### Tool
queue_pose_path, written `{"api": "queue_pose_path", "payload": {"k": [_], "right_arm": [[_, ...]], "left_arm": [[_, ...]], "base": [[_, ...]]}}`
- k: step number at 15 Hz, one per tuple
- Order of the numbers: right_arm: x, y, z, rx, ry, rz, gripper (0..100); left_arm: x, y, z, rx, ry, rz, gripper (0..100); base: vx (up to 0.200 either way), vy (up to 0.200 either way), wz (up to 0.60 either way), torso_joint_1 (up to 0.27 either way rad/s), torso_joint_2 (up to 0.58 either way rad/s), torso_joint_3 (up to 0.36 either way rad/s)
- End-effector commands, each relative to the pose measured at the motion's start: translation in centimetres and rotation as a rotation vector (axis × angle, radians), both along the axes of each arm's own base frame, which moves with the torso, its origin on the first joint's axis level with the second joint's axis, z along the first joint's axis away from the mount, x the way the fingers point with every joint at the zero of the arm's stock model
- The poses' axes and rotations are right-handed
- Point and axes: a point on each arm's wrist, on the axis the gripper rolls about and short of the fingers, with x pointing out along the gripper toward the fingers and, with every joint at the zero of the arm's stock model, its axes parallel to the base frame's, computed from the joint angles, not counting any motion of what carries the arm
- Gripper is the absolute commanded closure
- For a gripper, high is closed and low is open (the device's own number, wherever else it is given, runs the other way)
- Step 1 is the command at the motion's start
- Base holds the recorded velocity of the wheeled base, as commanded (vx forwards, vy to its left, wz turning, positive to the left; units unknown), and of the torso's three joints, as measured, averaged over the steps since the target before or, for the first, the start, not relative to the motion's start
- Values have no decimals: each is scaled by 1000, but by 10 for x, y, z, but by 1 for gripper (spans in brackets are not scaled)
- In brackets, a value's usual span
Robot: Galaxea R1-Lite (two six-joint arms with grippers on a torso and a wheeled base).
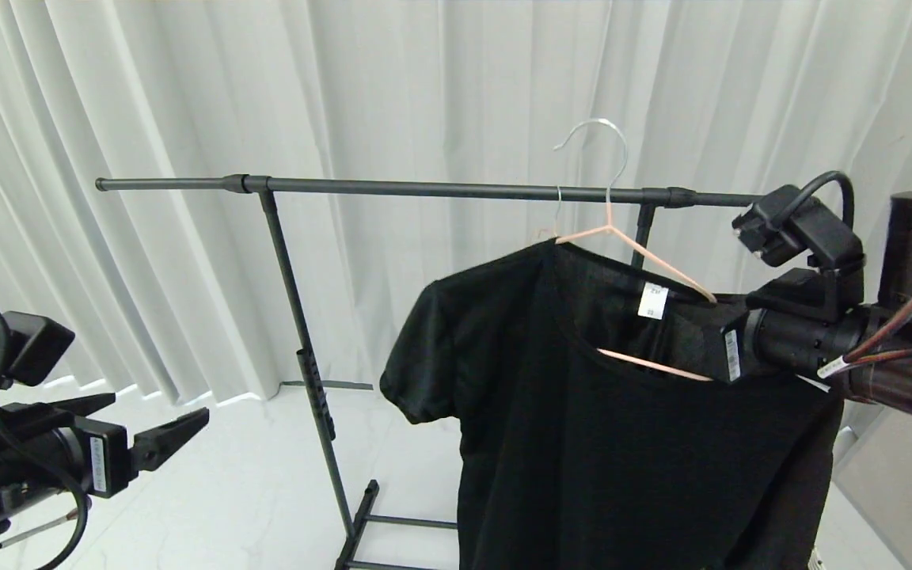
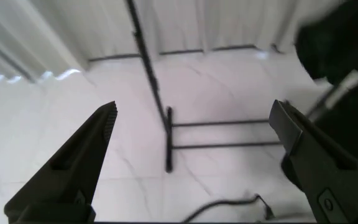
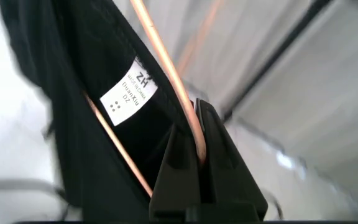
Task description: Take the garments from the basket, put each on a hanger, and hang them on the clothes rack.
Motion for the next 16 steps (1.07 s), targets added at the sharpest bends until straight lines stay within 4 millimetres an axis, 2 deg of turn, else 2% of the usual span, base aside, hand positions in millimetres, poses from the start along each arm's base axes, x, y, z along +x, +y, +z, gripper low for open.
{"api": "queue_pose_path", "payload": {"k": [1,3,5,7,11,13,16], "right_arm": [[1,4,-19,-76,83,-37,100],[5,10,-32,-113,142,-68,100],[2,21,-51,-158,245,-122,100],[-2,38,-63,-144,301,-132,100],[-12,77,-78,-112,328,-159,100],[-5,94,-82,-88,312,-237,100],[7,106,-80,-50,289,-285,100]], "left_arm": [[7,2,14,42,-69,79,0],[9,2,22,79,-96,166,0],[6,-5,34,37,-147,241,0],[14,-8,47,7,-189,332,0],[13,-17,39,39,-159,379,0],[12,-22,36,52,-154,383,0],[6,-36,33,59,-151,299,0]], "base": [[0,0,0,0,0,0],[0,0,0,0,0,0],[0,0,0,0,0,0],[0,0,0,0,0,0],[0,0,0,0,0,0],[0,0,0,0,0,0],[0,0,0,0,0,0]]}}
